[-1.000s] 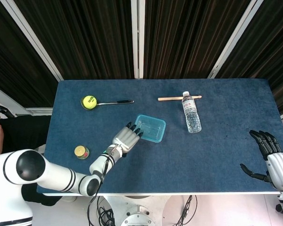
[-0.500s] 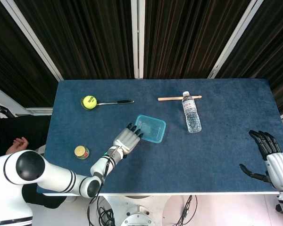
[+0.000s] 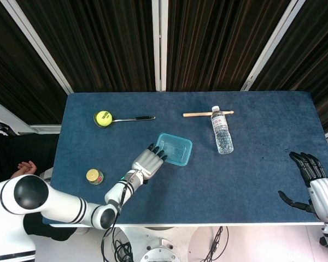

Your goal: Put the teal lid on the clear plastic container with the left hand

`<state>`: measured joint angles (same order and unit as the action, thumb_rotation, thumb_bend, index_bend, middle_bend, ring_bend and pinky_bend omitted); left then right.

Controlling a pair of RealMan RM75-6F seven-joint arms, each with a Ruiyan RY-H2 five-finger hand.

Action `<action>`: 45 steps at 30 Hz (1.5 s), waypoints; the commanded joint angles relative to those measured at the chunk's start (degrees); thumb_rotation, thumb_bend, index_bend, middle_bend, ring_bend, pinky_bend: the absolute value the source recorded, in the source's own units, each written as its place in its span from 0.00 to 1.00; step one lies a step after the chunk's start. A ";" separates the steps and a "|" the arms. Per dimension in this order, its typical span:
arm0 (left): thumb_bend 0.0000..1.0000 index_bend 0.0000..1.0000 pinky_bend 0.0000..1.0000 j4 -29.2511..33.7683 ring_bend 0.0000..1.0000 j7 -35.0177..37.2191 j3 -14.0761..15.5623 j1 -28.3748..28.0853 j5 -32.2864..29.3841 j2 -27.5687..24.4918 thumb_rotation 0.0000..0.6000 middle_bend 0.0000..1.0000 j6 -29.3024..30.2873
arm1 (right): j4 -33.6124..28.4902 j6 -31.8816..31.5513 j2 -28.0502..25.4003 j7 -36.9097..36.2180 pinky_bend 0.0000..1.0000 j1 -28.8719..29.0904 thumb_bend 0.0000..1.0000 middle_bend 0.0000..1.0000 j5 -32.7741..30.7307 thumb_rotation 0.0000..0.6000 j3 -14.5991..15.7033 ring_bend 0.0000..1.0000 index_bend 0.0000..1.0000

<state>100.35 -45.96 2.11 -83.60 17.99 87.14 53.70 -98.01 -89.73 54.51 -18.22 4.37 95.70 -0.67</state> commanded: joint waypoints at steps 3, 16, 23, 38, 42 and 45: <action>0.00 0.13 0.00 -0.84 0.00 1.08 -3.17 -0.01 1.32 -0.48 1.00 0.09 0.26 | 0.13 -0.14 0.01 -0.17 0.00 -0.12 0.15 0.07 0.08 1.00 0.09 0.00 0.00; 0.00 0.13 0.00 2.90 0.00 17.59 -3.89 16.45 17.88 -9.97 1.00 0.09 15.38 | 4.08 2.19 0.04 -2.72 0.00 0.50 0.17 0.08 -1.27 1.00 0.34 0.00 0.00; 0.00 0.13 0.00 2.80 0.00 29.32 4.28 33.58 34.98 -16.12 1.00 0.09 29.56 | 8.28 2.60 2.03 -5.45 0.02 1.12 0.17 0.08 -1.30 1.00 0.13 0.00 0.00; 0.00 0.14 0.00 -0.83 0.00 34.30 13.54 60.92 54.28 -18.02 1.00 0.09 49.17 | 11.50 0.08 5.79 -4.64 0.02 0.53 0.12 0.06 -0.59 1.00 -0.09 0.00 0.00; 0.00 0.14 0.00 1.54 0.00 31.39 14.45 64.55 57.96 -18.40 1.00 0.09 50.33 | 10.75 0.47 5.99 -3.00 0.01 -0.06 0.12 0.06 -0.99 1.00 0.60 0.00 0.00; 0.00 0.14 0.00 2.38 0.00 31.17 14.06 66.34 59.12 -18.64 1.00 0.09 49.68 | 8.96 2.01 4.98 -2.06 0.01 -0.18 0.12 0.05 -1.92 1.00 1.16 0.00 0.00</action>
